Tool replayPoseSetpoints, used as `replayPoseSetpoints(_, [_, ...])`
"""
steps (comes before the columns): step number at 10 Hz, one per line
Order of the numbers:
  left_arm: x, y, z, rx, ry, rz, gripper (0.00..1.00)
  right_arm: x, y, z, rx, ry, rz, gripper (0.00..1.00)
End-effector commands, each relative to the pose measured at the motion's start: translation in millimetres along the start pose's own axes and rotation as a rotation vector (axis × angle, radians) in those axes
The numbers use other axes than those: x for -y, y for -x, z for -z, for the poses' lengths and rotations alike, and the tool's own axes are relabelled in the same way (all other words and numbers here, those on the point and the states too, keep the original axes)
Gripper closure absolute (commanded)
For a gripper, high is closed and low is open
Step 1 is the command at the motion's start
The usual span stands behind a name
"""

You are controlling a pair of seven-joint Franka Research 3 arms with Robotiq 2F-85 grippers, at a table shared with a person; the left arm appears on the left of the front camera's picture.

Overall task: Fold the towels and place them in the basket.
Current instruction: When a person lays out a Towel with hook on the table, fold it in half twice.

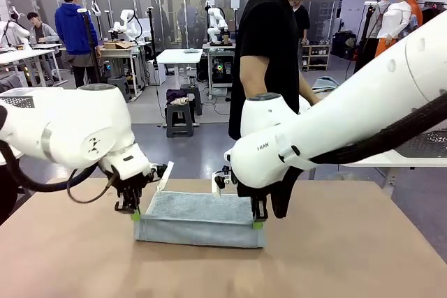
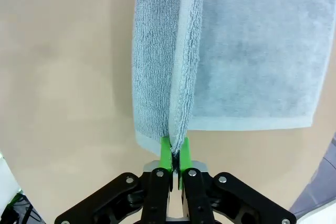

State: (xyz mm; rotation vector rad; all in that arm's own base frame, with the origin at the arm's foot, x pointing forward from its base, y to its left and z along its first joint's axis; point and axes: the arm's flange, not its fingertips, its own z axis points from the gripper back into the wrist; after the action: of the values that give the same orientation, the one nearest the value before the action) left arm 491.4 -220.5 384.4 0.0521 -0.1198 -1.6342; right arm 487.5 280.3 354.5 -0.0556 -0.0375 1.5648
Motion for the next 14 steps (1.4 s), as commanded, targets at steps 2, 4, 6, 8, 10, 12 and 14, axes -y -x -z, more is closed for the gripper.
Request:
replayPoseSetpoints(2, [-61,-6,5,-0.068,0.033,-0.027,0.93,44,2,8,-0.012,-0.023,0.019,0.93])
replayPoseSetpoints(4, [-91,-2,11,-0.081,0.04,-0.073,0.93,72,7,12,-0.023,-0.013,0.041,0.93])
replayPoseSetpoints(6, [-115,2,21,-0.074,0.041,-0.093,0.93,100,8,16,-0.024,0.001,0.025,0.93])
replayPoseSetpoints(8, [-132,4,31,-0.091,0.034,-0.138,0.93,121,5,17,-0.032,0.017,0.021,0.93])
replayPoseSetpoints(10, [-144,10,40,-0.088,0.024,-0.151,0.93,139,7,20,-0.035,0.025,0.026,0.93])
replayPoseSetpoints(12, [-148,14,43,-0.085,0.007,-0.161,0.93,145,9,26,-0.036,0.031,0.037,0.93])
replayPoseSetpoints(14, [-146,16,40,-0.074,-0.037,-0.15,0.73,145,9,26,-0.04,0.079,-0.003,0.73])
